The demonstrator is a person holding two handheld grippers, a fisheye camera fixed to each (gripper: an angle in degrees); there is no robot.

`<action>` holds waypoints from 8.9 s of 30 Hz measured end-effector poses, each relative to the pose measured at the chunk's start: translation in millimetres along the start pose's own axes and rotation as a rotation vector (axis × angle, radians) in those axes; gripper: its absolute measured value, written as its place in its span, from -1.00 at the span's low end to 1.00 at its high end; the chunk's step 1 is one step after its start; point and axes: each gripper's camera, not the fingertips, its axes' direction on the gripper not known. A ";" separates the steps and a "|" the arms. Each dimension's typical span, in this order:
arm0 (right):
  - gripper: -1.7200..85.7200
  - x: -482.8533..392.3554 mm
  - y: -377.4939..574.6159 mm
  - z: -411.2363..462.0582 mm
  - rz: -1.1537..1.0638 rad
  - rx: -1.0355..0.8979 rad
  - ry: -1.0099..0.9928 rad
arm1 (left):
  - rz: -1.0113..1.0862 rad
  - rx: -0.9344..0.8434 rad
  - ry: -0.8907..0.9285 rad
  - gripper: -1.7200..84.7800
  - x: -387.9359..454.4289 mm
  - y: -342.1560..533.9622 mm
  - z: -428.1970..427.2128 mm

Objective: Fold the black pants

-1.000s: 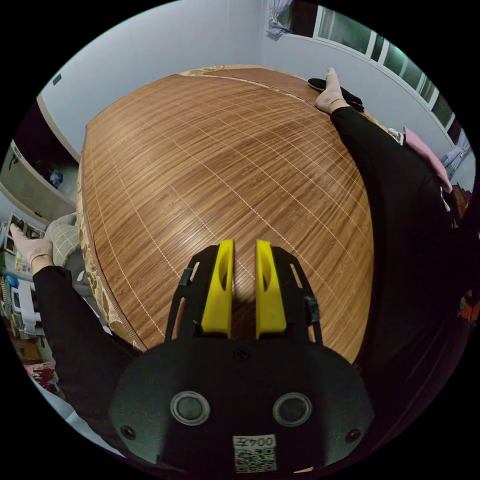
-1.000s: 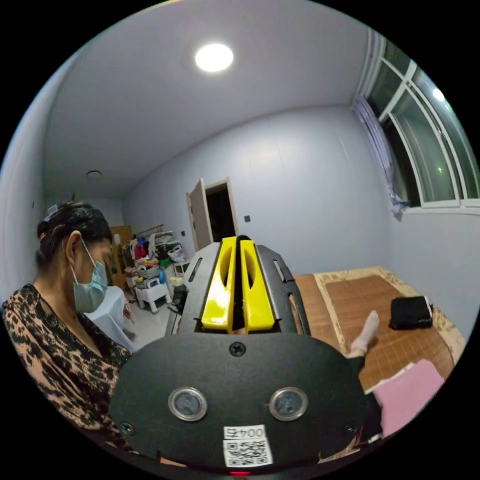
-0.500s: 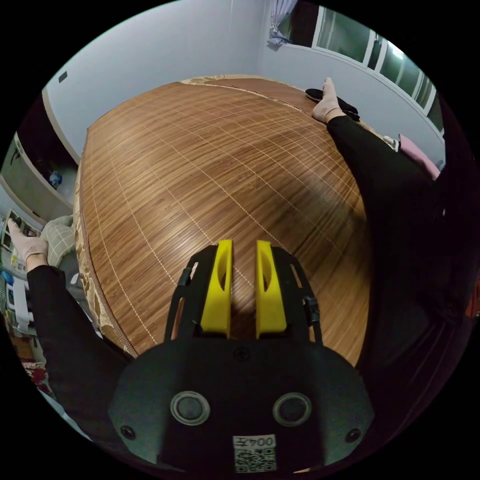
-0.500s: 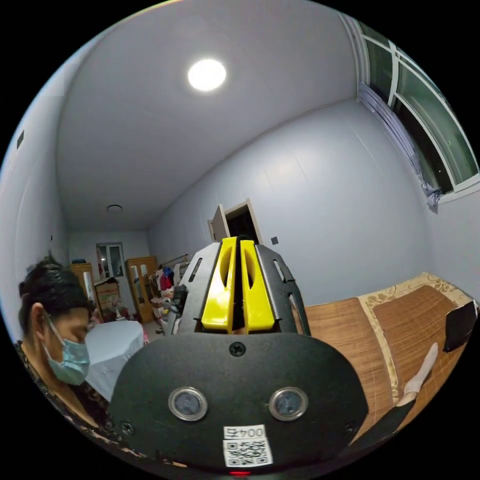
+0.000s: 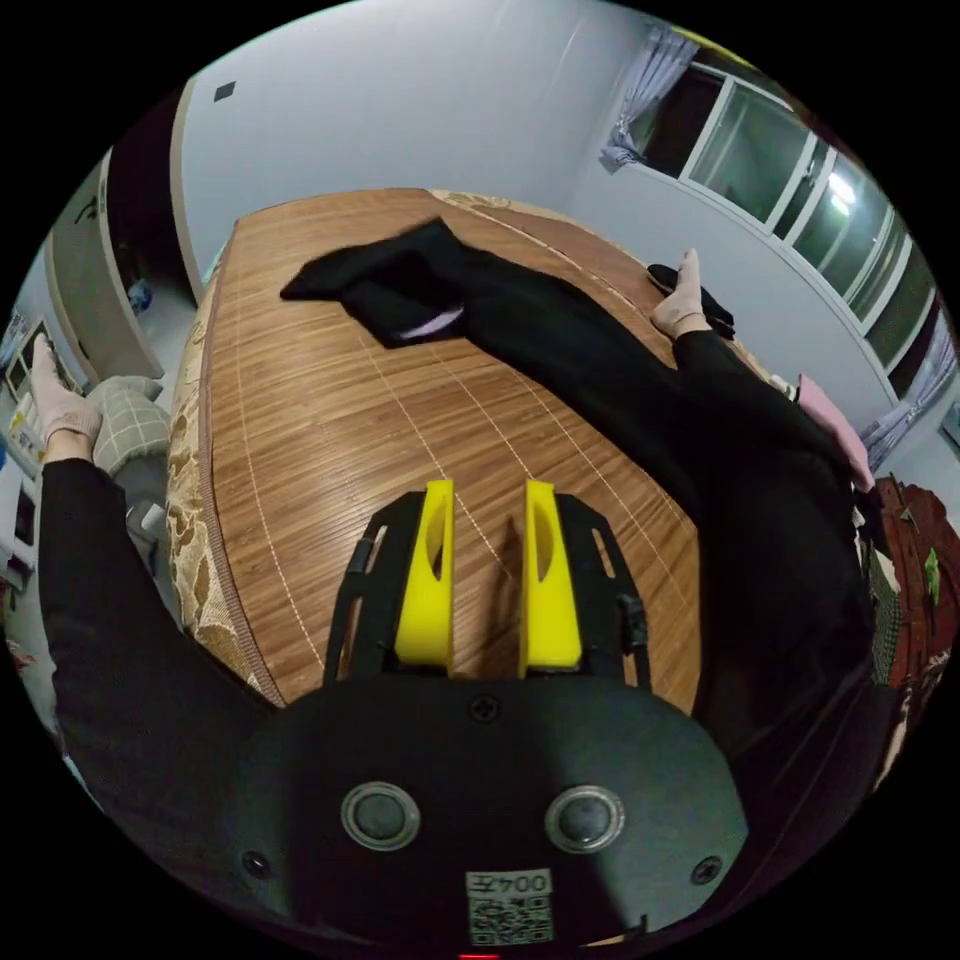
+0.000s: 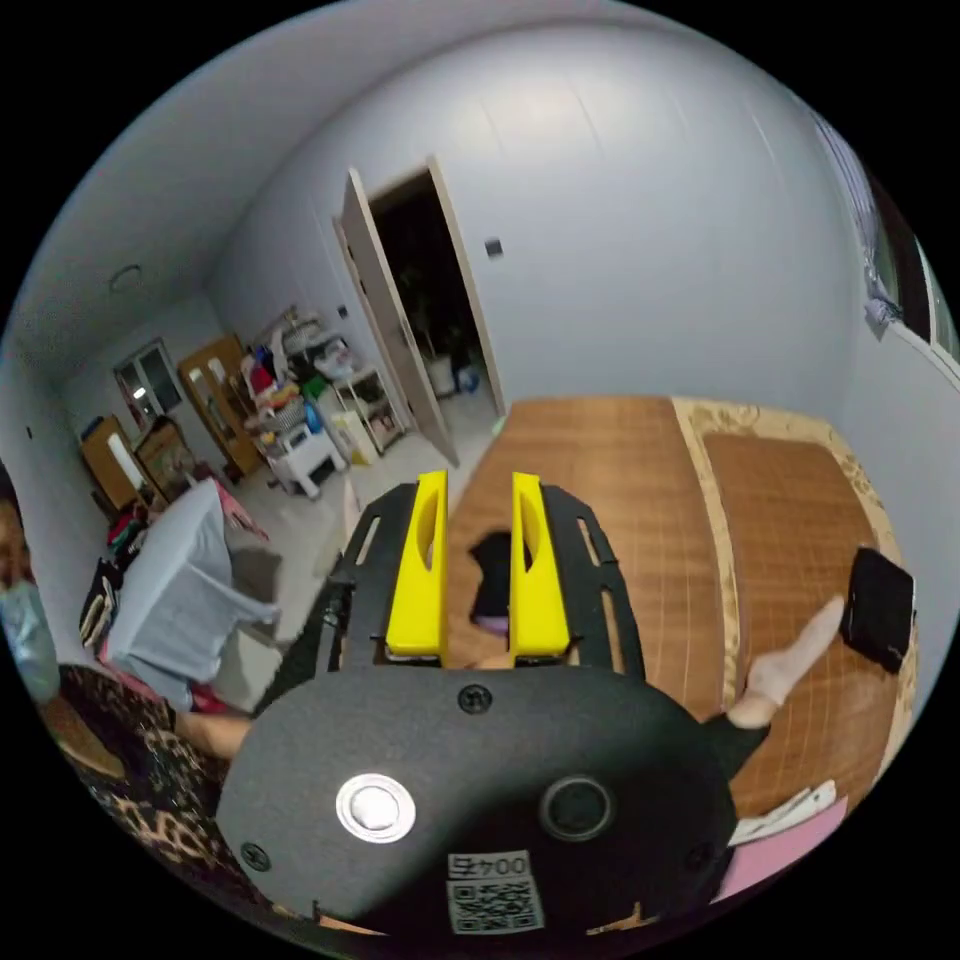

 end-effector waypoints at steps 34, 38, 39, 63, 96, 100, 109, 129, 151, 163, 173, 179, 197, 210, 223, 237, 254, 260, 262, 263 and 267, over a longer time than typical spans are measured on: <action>-0.74 220.5 307.7 -21.9 0.584 -0.259 0.194 | 0.188 -0.179 0.549 -0.87 116.4 -68.0 -101.9; -0.88 227.3 318.8 -54.7 0.587 -0.095 -0.102 | 0.045 0.007 0.741 -0.87 80.2 -76.9 -181.4; -0.89 234.7 324.9 -63.0 0.620 0.008 -0.296 | -0.009 0.081 0.804 -0.86 64.7 -79.9 -207.1; -0.97 104.5 232.3 -408.5 -0.189 1.123 -0.643 | 0.137 1.266 0.485 -0.82 46.7 2.4 -728.0; -0.90 70.6 135.7 -94.9 0.095 0.427 -0.578 | 0.455 0.400 0.696 -0.52 291.0 -188.2 -341.4; -0.90 61.8 115.0 -6.7 0.161 0.261 -0.652 | 0.517 0.485 0.683 -0.44 332.8 -131.2 -346.4; -0.86 38.9 63.1 158.7 0.161 -0.095 -0.757 | 0.337 0.510 0.655 -0.80 309.3 -107.2 -328.3; -0.53 273.9 -12.8 454.4 0.486 -0.315 -0.159 | -0.095 0.308 0.843 -0.97 134.6 -43.1 -316.5; -0.86 284.8 -86.8 65.6 0.269 0.640 -0.706 | -0.106 1.215 0.587 -0.95 7.5 -22.9 -705.2; -0.86 162.5 21.6 -201.3 -0.035 0.929 -0.604 | 0.086 1.556 0.236 -0.92 86.4 81.1 -909.9; -0.86 133.0 34.7 -207.8 -0.100 0.841 -0.603 | -0.031 1.368 0.245 -0.91 78.6 28.0 -892.4; -0.86 172.7 -30.0 -77.9 0.130 0.658 -0.515 | -0.216 1.046 0.300 -0.92 20.3 -100.4 -788.9; -0.84 252.5 -21.4 102.7 0.461 0.478 -0.456 | 0.467 0.797 0.085 -0.91 167.6 -221.4 -681.4; -0.80 250.6 270.6 263.8 0.714 0.064 -0.335 | 0.162 0.117 0.193 -0.77 139.8 -85.0 -353.8; -0.78 162.9 246.2 410.4 0.271 -0.287 -0.082 | 0.307 0.012 -0.130 -0.91 117.6 -199.1 -155.8; -0.72 43.1 203.6 582.0 -0.137 -0.417 -0.105 | 0.241 -0.126 -0.240 -0.91 42.0 -206.3 -24.7; -0.75 -2.1 300.3 550.8 -0.147 -0.506 -0.215 | 0.010 -0.165 -0.288 -0.91 4.9 -110.3 -33.4; -0.68 21.3 315.2 469.3 -0.117 -0.432 0.075 | -0.080 -0.135 -0.190 -0.92 -35.2 -98.4 -33.7; -0.64 31.8 325.8 457.5 -0.112 -0.458 0.183 | -0.075 -0.132 -0.195 -0.92 -40.1 -95.2 -32.8; -0.60 38.3 333.2 455.4 -0.092 -0.489 0.223 | -0.063 -0.131 -0.210 -0.92 -41.3 -93.1 -32.1; -0.57 48.6 348.7 459.8 -0.044 -0.594 0.241 | 0.008 -0.127 -0.276 -0.90 -40.0 -84.3 -29.4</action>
